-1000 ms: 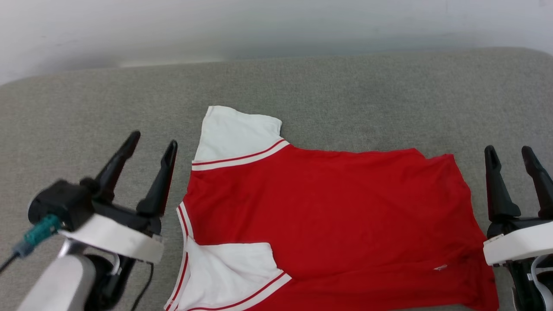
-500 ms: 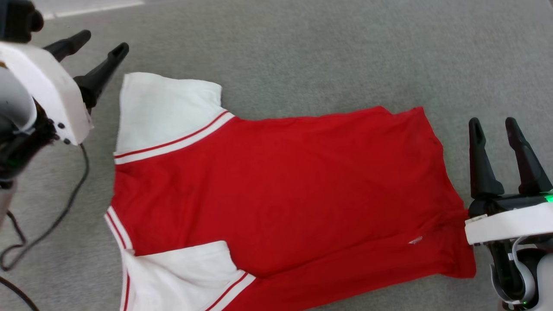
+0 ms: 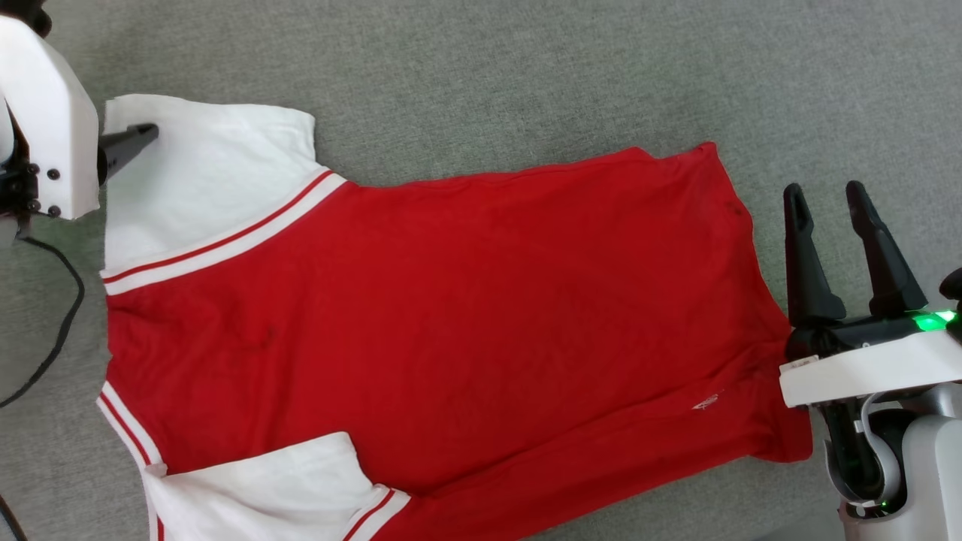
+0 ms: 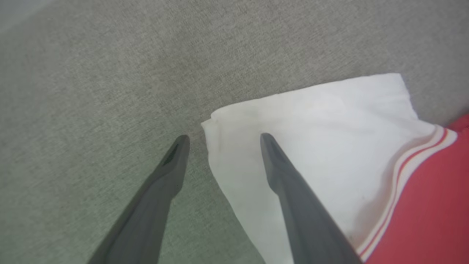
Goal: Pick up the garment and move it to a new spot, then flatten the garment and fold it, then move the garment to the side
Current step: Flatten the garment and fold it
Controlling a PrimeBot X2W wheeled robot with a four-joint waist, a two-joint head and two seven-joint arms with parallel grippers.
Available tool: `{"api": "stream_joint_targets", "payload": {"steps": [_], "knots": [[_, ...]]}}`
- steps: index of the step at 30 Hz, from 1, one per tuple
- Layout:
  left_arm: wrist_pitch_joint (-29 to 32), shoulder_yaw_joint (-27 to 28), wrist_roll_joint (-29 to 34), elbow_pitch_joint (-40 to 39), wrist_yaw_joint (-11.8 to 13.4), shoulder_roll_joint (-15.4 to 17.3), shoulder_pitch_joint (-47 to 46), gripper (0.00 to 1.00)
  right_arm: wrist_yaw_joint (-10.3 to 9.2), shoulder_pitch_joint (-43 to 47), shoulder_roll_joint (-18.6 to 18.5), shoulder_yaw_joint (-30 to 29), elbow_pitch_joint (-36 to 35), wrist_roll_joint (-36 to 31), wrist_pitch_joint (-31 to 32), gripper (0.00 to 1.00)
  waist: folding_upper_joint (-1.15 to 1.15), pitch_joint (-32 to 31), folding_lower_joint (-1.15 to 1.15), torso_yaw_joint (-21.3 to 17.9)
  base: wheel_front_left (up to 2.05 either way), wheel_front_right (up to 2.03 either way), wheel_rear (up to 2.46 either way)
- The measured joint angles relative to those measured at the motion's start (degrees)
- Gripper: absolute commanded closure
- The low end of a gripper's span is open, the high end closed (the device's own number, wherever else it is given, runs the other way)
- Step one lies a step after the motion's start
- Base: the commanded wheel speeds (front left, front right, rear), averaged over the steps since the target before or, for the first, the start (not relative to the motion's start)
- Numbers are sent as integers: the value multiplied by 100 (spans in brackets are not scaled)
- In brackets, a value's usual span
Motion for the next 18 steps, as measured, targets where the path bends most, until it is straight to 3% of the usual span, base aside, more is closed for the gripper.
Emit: {"api": "stream_joint_targets", "payload": {"steps": [5, 6, 7, 8, 18], "knots": [[157, -200, -125, 292, 0, 4, -62, 0, 0, -1, 20, 1, 112, 1, -59, 0, 0, 93, 0, -58, 0, 0, 0], [155, -243, -129, 293, 0, 18, -82, 15, 0, -1, 20, -12, 119, 1, -70, 0, 0, 101, 0, -54, 0, 0, 0], [101, -256, -146, 312, 0, 15, -86, 83, 0, -2, 20, -25, 123, 1, -79, 0, 0, 109, 0, -46, 0, 0, 0], [29, -276, -177, 334, 0, 3, -86, 100, 0, -4, 20, -38, 129, 0, -89, 0, 0, 116, -1, -32, 0, 0, 0], [-1167, -659, -286, 197, 0, -200, -35, 100, 0, -86, -244, -49, 82, -127, 247, 0, 0, -150, 0, 244, 0, 0, 0]]}}
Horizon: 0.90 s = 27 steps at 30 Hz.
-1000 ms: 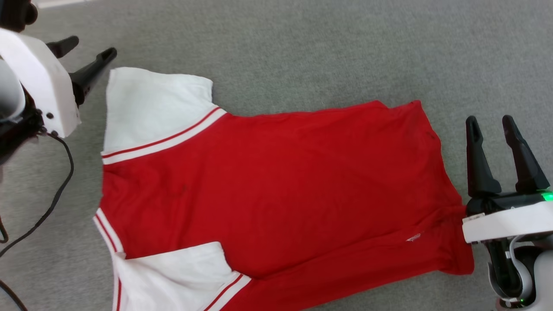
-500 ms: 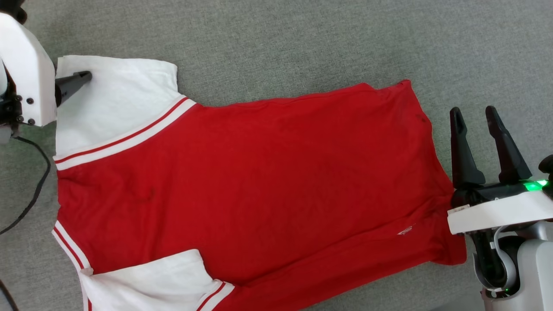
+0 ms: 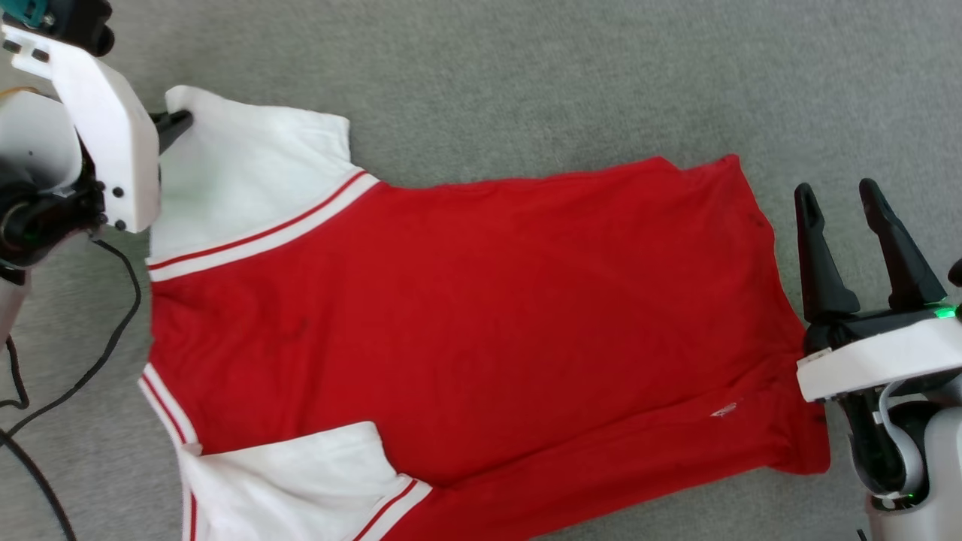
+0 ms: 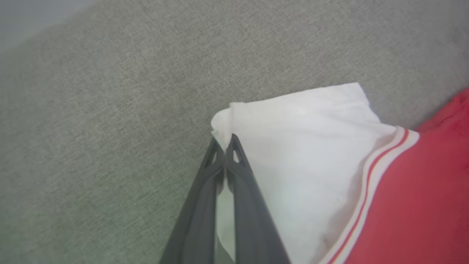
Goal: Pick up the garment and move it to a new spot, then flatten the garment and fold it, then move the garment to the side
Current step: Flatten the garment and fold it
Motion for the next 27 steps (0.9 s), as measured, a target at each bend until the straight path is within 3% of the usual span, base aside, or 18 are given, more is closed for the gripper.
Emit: {"api": "stream_joint_targets", "payload": {"steps": [3, 9, 17, 22, 27], "knots": [[-379, -121, -54, -229, 0, 32, 44, 100, 0, -5, -258, 59, -43, -33, 434, 0, 0, -195, 0, 124, 0, 0, 0], [-998, -454, -115, -991, 0, 178, 275, 100, 1, -240, -1191, 236, -103, 219, 2436, 0, 0, -593, -1, 575, 0, 0, 0], [-1383, -443, -364, -2062, 5, 231, 781, 100, 0, -842, -1846, 63, 268, 492, 5438, 0, 0, -879, -1, 1216, 0, 0, 0], [-1486, -548, -412, -2689, 90, 96, 1044, 100, 0, -1181, -1992, 126, 548, 565, 6183, 0, 0, -900, -1, 1618, 0, 0, 0], [-1557, -687, -240, -3016, 172, -54, 1115, 100, 1, -1335, -2260, 359, 951, 296, 6239, 0, 0, -797, -1, 1939, 0, 0, 0]]}}
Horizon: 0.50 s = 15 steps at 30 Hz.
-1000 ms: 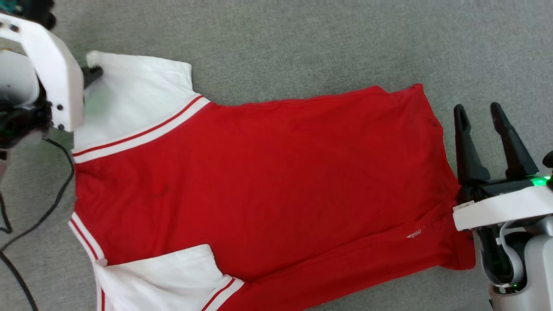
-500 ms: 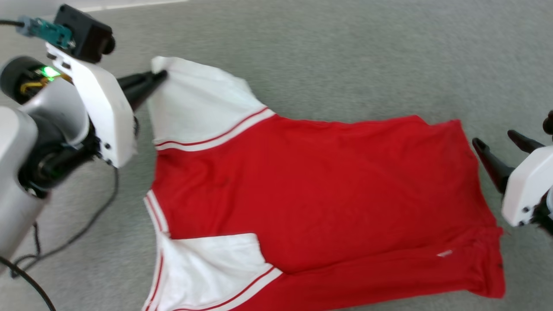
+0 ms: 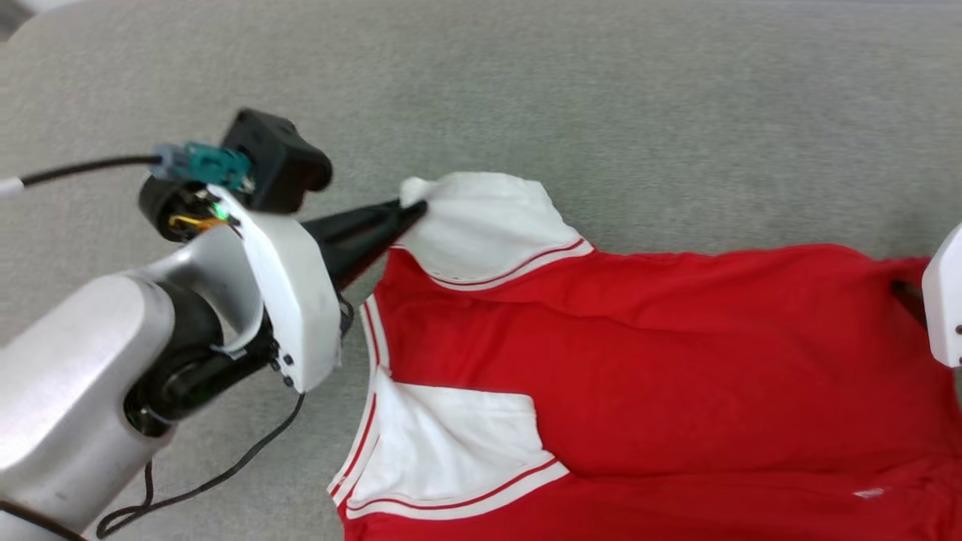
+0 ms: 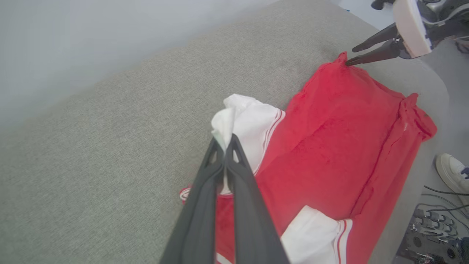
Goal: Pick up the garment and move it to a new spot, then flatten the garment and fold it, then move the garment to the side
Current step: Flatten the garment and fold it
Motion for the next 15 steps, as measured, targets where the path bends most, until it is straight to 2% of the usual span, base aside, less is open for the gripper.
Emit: {"api": "stream_joint_targets", "payload": {"steps": [11, 12, 14, 15], "knots": [[-180, -96, 177, -196, 33, -152, 31, 100, 3, -96, -210, 338, 705, -108, -288, 0, 0, 286, -3, 381, 0, 0, 0], [-193, -97, 203, -185, 34, -158, 31, 100, 3, -98, -218, 339, 738, -100, -336, 42, 0, 300, -3, 396, 0, 0, 0], [-248, -97, 208, -149, 38, -190, 36, 100, 4, -93, -277, 411, 783, -97, -495, 100, 0, 312, -3, 417, 0, 0, 0], [-287, -98, 209, -127, 38, -204, 50, 100, 4, -86, -311, 456, 808, -82, -614, 100, 0, 307, -3, 420, 0, 0, 0]]}}
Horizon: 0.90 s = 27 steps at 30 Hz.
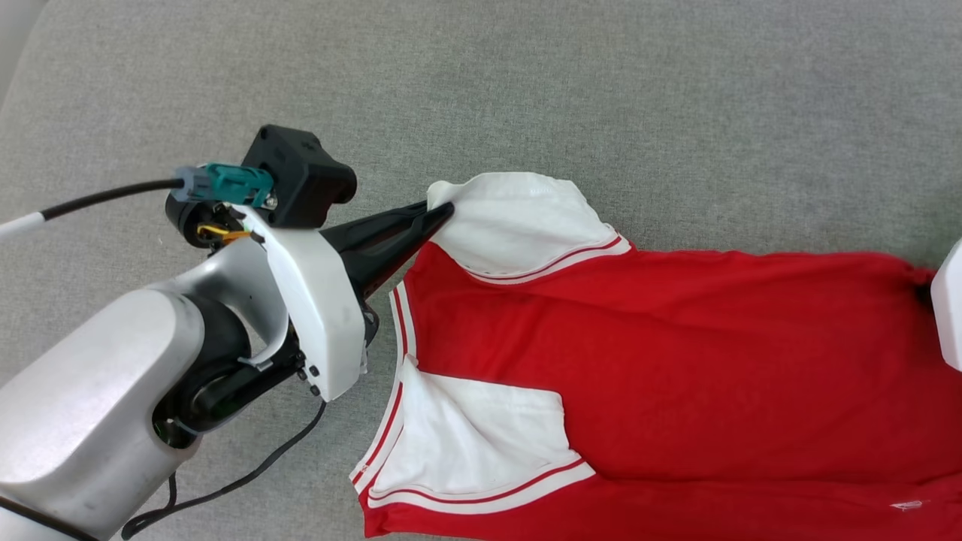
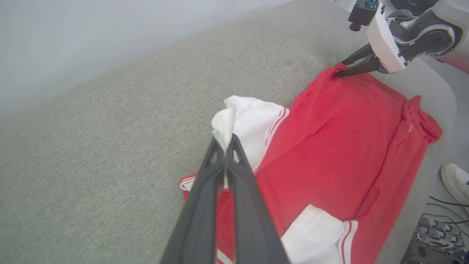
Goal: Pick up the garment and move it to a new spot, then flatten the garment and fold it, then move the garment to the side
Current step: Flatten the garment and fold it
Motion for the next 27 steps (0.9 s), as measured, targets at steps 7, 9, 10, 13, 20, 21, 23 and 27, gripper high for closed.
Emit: {"api": "stream_joint_targets", "payload": {"steps": [7, 9, 10, 13, 20, 21, 23, 27], "knots": [[-220, 1, 130, 287, 113, 47, 194, 100, -2, 27, 233, -229, 432, 330, -702, 100, 0, -240, 2, -97, 0, 0, 0], [-318, 46, 149, 376, 168, 69, 258, 100, -3, 25, 296, -305, 502, 457, -867, 100, 0, -364, 3, -139, 0, 0, 0], [-376, 77, 146, 422, 187, 78, 305, 100, -4, 33, 333, -336, 517, 525, -942, 100, 0, -432, 3, -161, 0, 0, 0], [-554, 124, 162, 541, 307, 133, 463, 100, -4, 65, 411, -459, 478, 681, -1230, 100, 0, -659, 3, -232, 0, 0, 0], [-925, 168, -25, 515, 593, 278, 1257, 100, -4, 653, 382, -608, 94, 916, -1644, 100, 0, -1215, 3, -391, 0, 0, 0], [-979, 174, -58, 480, 643, 322, 1390, 100, -3, 792, 379, -614, 2, 904, -1735, 100, 0, -1293, 3, -409, 0, 0, 0], [-1063, 159, -103, 391, 745, 420, 1686, 100, -3, 1081, 399, -715, -122, 904, -1876, 100, 0, -1443, 3, -441, 0, 0, 0], [-1238, 115, -213, 167, 946, 550, 2254, 100, -4, 1699, 606, -958, -464, 982, -2094, 100, 0, -1674, 3, -480, 0, 0, 0]]}}
